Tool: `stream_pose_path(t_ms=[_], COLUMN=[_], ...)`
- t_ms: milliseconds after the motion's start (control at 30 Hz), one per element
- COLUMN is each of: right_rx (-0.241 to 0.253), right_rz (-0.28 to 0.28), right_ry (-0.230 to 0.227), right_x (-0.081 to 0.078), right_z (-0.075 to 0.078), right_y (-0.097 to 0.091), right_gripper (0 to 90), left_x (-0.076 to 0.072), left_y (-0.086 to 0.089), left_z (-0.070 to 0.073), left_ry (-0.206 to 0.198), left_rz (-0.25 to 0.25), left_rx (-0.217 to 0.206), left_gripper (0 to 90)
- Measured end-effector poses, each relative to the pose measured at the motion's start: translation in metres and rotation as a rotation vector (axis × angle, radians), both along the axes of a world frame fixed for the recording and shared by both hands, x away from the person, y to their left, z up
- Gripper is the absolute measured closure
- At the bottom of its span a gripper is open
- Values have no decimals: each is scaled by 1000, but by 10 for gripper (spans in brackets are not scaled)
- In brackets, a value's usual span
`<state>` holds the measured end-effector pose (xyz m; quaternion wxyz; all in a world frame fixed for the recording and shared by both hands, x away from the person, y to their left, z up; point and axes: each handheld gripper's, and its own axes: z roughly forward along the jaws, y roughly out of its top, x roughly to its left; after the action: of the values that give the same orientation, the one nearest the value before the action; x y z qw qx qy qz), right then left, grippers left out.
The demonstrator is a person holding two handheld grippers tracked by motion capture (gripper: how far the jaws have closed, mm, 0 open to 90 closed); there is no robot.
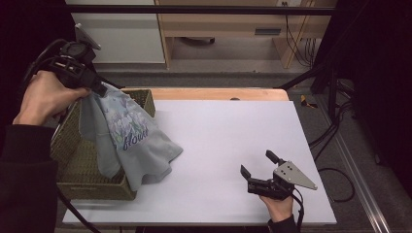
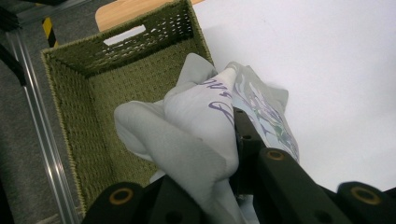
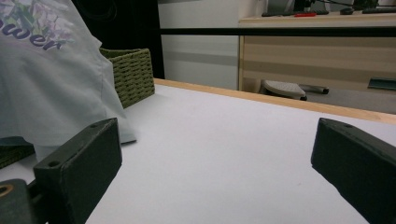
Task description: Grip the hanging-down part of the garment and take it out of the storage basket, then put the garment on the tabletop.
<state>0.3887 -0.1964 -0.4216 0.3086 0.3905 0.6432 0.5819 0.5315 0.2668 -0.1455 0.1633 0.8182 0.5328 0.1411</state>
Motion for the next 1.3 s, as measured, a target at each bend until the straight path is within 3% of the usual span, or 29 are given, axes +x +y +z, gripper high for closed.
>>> stream_pose_path(t_ms=[467, 667, 1000, 1300], right_rx=[-7, -10, -8, -5], right_rz=[-19, -23, -26, -23], right_ry=[9, 17, 8, 13], right_x=[-3, -3, -5, -5], right_z=[-4, -4, -4, -4], right_y=[-8, -9, -12, -13], right_gripper=[21, 21, 20, 21], left_x=[-3, -6, -15, -26], left_y=[-10, -22, -60, -103], left_z=[3, 4, 8, 12], left_ry=[-10, -19, -52, -71], left_rz=[-24, -60, -146, -260], left_rx=[6, 8, 18, 28], left_gripper=[835, 835, 836, 837])
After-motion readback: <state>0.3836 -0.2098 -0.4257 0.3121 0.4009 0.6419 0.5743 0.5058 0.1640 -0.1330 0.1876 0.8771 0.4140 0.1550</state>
